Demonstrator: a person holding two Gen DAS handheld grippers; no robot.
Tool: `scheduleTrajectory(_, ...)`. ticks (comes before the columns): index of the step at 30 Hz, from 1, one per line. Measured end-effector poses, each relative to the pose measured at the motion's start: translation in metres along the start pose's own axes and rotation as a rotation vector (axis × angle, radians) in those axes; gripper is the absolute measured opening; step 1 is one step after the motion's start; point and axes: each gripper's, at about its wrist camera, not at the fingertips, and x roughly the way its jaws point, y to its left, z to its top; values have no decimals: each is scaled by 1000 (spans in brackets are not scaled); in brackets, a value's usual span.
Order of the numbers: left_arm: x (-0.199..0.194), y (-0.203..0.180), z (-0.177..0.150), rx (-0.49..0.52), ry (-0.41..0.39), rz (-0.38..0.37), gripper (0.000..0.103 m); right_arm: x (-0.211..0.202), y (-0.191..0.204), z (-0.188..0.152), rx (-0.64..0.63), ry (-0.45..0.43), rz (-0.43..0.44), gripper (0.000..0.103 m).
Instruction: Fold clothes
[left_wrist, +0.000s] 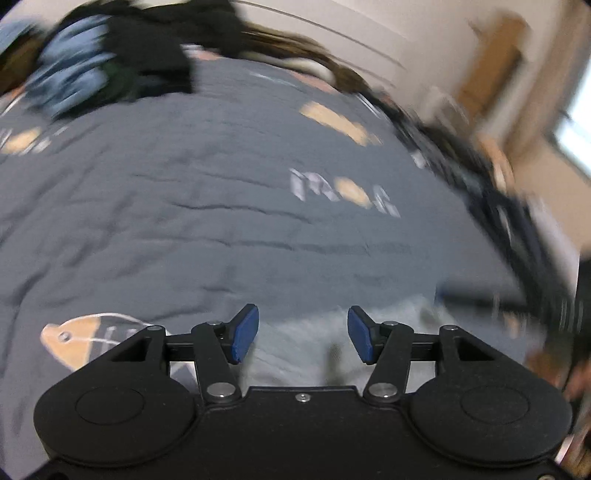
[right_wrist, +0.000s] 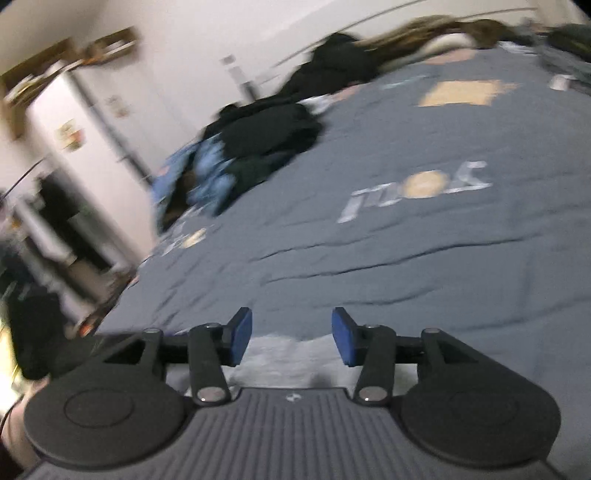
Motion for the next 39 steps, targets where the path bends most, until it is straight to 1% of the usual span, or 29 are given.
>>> scheduleTrajectory(1,-4,8,3,-48,-23,-3,53,8,5,-2,-14,20,17,47)
scheduleTrajectory(3,-9,15,7,-89,-61,9,53,23,13,-5,-35,52,25,47)
scheduleTrajectory(5,-10,21,8,-128,-66,15,54,35,18,-7,-45,80,37,47)
scheduleTrajectory(7,-11,27,9,-168,-70,21,54,42,23,-7,-65,97,29,47)
scheduleTrajectory(9,-9,30,9,-183,-63,28,54,50,28,-7,-85,120,18,47)
scheduleTrajectory(13,-8,29,14,-173,-60,27,55,58,37,-12,-125,155,-29,47)
scheduleTrajectory(15,-8,30,14,-167,-56,26,57,63,41,-16,-146,178,-50,47)
scheduleTrajectory(16,-8,32,12,-167,-55,27,57,65,44,-18,-164,191,-51,44)
scheduleTrajectory(17,-8,33,12,-169,-53,30,58,66,47,-20,-183,205,-53,34)
scheduleTrajectory(18,-8,34,12,-171,-50,32,58,66,49,-22,-201,209,-52,21)
scheduleTrajectory(19,-8,35,11,-172,-48,35,58,65,52,-24,-219,213,-52,16)
scheduleTrajectory(20,-8,36,11,-174,-49,37,58,65,54,-26,-237,217,-51,8)
scheduleTrajectory(21,-8,37,11,-175,-51,39,58,63,56,-26,-243,211,-52,6)
scheduleTrajectory(23,-9,37,11,-177,-54,43,58,58,56,-22,-234,186,-41,5)
scheduleTrajectory(27,-10,37,11,-175,-57,44,58,38,47,-4,-140,80,11,5)
scheduleTrajectory(28,-9,36,10,-168,-52,41,58,34,45,-1,-125,64,18,5)
scheduleTrajectory(30,-7,34,9,-155,-40,35,58,37,43,-2,-147,57,-27,6)
scheduleTrajectory(32,-6,27,9,-120,-20,6,58,52,39,-12,-171,104,-83,8)
scheduleTrajectory(33,-6,22,9,-90,-8,-20,58,60,37,-16,-160,132,-103,8)
scheduleTrajectory(34,-6,16,8,-53,-3,-49,58,67,34,-20,-148,159,-108,8)
scheduleTrajectory(36,-5,3,5,10,16,-86,58,71,32,-23,-141,165,-111,9)
scheduleTrajectory(38,2,-5,0,44,44,-77,58,65,31,-19,-122,146,-97,10)
scheduleTrajectory(39,5,-7,-3,54,55,-69,58,60,30,-16,-115,129,-101,13)
